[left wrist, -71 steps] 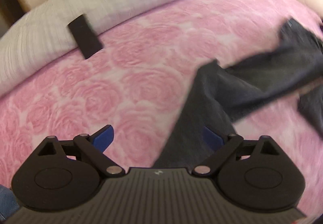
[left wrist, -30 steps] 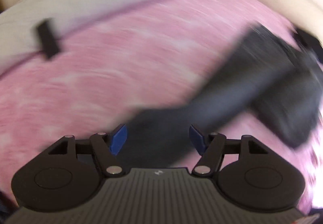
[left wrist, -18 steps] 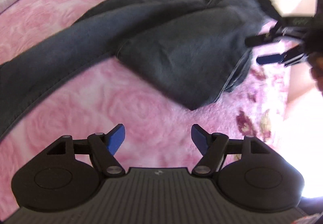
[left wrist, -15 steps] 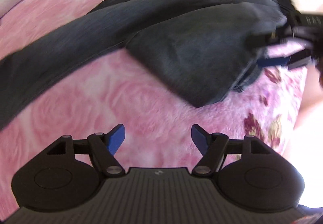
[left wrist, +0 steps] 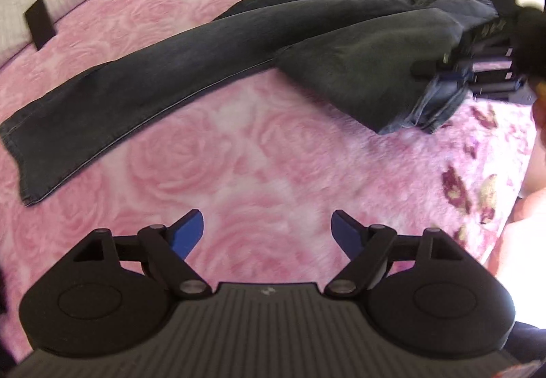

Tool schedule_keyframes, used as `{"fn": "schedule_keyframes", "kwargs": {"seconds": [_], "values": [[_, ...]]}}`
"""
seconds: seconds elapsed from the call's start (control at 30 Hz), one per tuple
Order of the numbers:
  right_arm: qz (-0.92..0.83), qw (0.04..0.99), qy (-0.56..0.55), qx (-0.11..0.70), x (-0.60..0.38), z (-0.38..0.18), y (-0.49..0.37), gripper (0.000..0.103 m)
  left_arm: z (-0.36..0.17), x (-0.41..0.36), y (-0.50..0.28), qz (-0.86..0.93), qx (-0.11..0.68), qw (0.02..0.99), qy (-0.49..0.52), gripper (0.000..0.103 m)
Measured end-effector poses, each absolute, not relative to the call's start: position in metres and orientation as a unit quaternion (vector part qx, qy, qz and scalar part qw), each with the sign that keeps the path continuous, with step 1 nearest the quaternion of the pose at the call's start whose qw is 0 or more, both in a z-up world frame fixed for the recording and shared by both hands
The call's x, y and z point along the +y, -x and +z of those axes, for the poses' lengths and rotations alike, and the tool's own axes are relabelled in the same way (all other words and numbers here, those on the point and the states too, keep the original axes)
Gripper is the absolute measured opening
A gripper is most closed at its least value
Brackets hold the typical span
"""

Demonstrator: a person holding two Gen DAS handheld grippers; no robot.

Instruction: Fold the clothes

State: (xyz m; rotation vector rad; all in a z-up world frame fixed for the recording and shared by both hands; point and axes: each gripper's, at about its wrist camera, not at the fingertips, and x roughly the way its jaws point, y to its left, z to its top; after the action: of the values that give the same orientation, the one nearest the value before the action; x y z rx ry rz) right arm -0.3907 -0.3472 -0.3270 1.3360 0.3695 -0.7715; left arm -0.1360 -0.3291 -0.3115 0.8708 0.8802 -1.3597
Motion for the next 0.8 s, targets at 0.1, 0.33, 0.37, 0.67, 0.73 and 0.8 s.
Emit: {"fn": "schedule_keyframes", "kwargs": {"seconds": [0.1,0.33,0.37,0.67,0.73,0.8], "values": [[-0.331,0.713,-0.605,0.123,-0.346,-0.29,0.395,0.012,-0.312,-0.329,0.137,-0.614,0.384,0.595,-0.348,0.08],[-0.315,0.734,-0.6,0.055,-0.36,-0.217,0.401,0.012,-0.298,-0.342,0.169,-0.683,0.399,0.556,-0.255,0.093],[-0.308,0.735,-0.602,0.05,-0.364,-0.21,0.399,0.012,-0.295,-0.344,0.174,-0.689,0.392,0.556,-0.249,0.093],[-0.256,0.752,-0.608,0.019,-0.392,-0.182,0.405,0.012,-0.298,-0.368,0.149,-0.659,0.372,0.609,-0.238,0.098],[-0.264,0.743,-0.614,0.02,-0.402,-0.193,0.41,0.012,-0.308,-0.377,0.153,-0.664,0.37,0.601,-0.245,0.098],[-0.263,0.738,-0.622,0.012,-0.408,-0.201,0.417,0.012,-0.321,-0.39,0.16,-0.676,0.374,0.585,-0.249,0.098]]}}
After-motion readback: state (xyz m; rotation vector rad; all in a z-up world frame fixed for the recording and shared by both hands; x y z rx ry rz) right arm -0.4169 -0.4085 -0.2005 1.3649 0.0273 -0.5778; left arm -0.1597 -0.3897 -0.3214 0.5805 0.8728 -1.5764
